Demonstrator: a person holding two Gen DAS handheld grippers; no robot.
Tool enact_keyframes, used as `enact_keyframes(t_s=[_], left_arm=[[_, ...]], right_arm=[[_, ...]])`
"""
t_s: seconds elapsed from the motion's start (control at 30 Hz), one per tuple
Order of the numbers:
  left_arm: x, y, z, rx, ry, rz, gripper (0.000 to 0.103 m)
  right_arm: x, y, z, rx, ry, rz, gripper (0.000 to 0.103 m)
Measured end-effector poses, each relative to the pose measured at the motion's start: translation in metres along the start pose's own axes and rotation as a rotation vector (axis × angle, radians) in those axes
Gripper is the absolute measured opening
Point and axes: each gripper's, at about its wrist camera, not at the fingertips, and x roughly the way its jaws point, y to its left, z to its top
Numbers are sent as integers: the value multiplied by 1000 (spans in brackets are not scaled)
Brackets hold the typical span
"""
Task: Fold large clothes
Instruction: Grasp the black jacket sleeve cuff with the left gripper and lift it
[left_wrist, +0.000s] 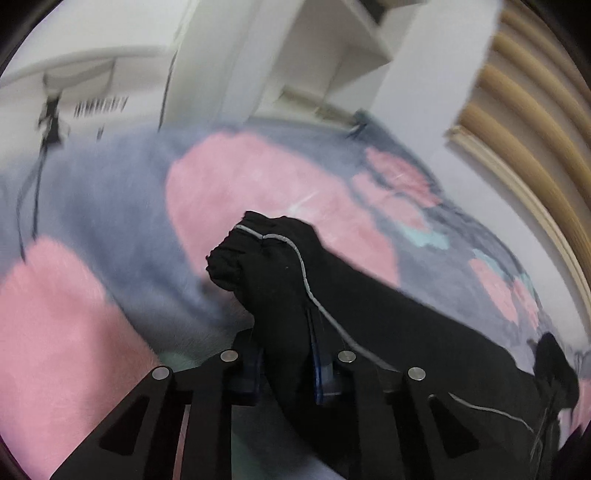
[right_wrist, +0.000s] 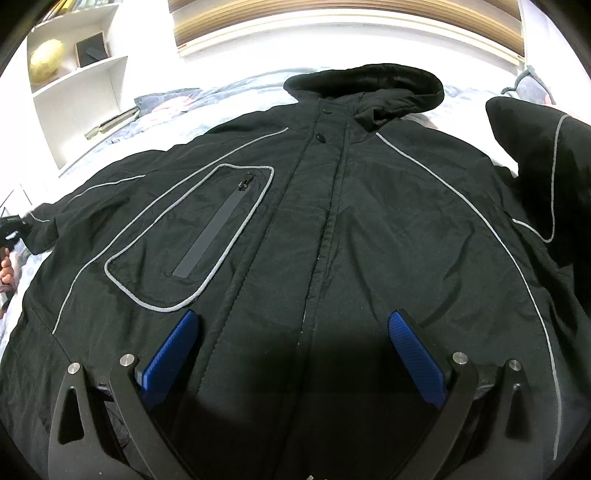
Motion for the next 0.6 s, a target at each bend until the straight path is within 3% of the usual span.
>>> enact_keyframes(t_s=[0.13,0.3,0.5,0.6], left_arm=[[-47,-50,2,141,-82,-113,16],[-97,-143,-17,342,-134,-283,14],[-135,-247,-67,529,-114,-481,13],[-139,-297,-102,617,-64,-562,13]], right_arm=[[1,0,0,3,0,3,103],[1,-2,0,9,-4,8,103],[0,-2,-2,16,-10,16,103],[0,-3,-2,21,-14,22,103]])
